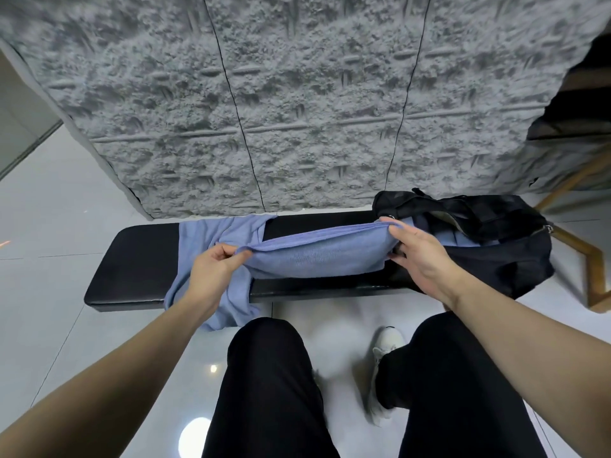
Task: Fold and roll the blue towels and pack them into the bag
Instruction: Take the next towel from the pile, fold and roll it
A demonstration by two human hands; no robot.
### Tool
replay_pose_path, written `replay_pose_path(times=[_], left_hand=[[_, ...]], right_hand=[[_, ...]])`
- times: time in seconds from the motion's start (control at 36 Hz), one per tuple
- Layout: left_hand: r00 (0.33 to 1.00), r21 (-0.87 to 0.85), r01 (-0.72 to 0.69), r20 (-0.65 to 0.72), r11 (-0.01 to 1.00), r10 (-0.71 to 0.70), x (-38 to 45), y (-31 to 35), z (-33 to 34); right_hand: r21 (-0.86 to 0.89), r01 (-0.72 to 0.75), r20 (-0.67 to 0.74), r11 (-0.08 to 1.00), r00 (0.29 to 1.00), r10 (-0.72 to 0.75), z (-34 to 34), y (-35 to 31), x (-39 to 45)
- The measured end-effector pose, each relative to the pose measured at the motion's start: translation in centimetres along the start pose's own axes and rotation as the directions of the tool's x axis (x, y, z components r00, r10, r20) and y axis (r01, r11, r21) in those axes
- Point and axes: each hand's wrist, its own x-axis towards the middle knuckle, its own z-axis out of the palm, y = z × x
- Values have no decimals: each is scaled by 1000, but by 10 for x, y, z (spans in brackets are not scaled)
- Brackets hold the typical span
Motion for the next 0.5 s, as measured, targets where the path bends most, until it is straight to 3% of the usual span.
replay_pose_path(times=[0.14, 0.31, 0.5], left_hand=[[1000, -51, -6, -3, 999, 6, -10, 7, -6], [997, -48, -46, -56, 998, 44, -19, 9, -5], [1000, -55, -16, 14, 998, 17, -17, -3, -12]], right_hand=[[-25, 23, -4, 999, 1000, -23, -5, -6, -12], [70, 24, -2, 997, 1000, -24, -3, -6, -23], [128, -89, 42, 988, 996, 84, 2, -1, -23]])
